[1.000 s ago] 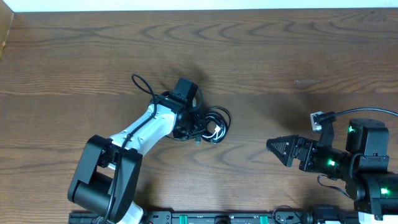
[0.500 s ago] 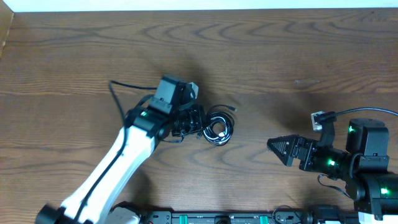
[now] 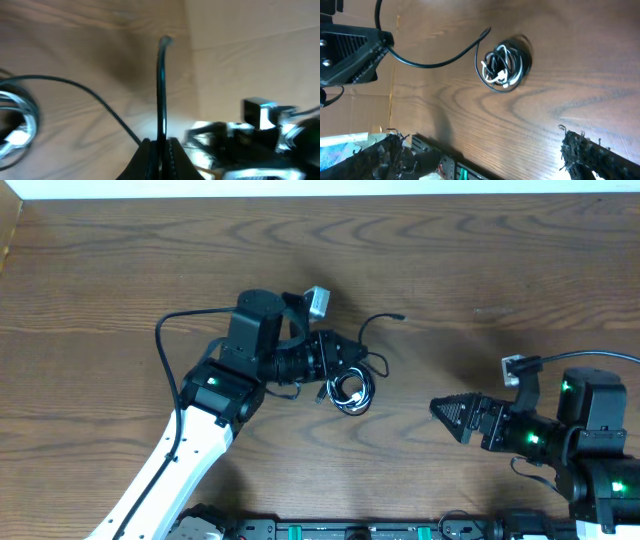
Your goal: Untangle cables
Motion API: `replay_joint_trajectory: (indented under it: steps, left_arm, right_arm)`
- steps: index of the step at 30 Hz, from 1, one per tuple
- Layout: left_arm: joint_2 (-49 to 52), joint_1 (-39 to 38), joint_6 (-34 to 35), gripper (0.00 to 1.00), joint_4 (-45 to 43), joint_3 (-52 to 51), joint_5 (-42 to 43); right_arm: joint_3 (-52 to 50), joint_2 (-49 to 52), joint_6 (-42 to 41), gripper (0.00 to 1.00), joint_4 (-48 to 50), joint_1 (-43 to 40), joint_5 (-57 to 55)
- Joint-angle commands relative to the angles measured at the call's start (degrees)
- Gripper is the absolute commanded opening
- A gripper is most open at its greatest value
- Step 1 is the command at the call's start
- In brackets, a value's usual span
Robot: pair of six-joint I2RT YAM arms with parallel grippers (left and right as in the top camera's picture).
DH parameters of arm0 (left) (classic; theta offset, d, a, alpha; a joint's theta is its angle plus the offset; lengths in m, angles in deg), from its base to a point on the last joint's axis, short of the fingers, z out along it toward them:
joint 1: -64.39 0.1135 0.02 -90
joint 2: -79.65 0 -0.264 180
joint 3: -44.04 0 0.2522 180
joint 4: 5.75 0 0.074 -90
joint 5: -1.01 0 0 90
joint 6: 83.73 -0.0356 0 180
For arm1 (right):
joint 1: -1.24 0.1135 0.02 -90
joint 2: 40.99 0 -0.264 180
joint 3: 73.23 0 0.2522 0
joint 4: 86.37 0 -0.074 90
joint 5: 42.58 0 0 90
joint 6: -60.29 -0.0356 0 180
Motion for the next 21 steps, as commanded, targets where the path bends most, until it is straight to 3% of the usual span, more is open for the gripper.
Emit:
replay_joint_trajectory:
  steps: [1,8,17,21]
  left_arm:
    - [-0.63,-0.07,9.88,0.08,-3.37,1.53,4.85]
    - [-0.63,-0.13,22.97,0.07,-14.19,1.53,6.16]
    - [-0.66,-1.42,42.23,0.07,-39.78,1.53,6.91]
    - [-0.66,-2.82,48.5,0.07,-46.73,1.53,6.05]
  right_arm:
    - [-0.26,-0.07,-0.2,0.99,1.73,0.96,1.97]
    - [-0.28,-0.07,10.73,0.99,6.99,1.01,1.92]
    - [-0.28,0.68,9.29,0.99,19.19,5.6,2.05]
    - [-0.28,2.58,6.56,0.99,25.16,8.61,-1.27]
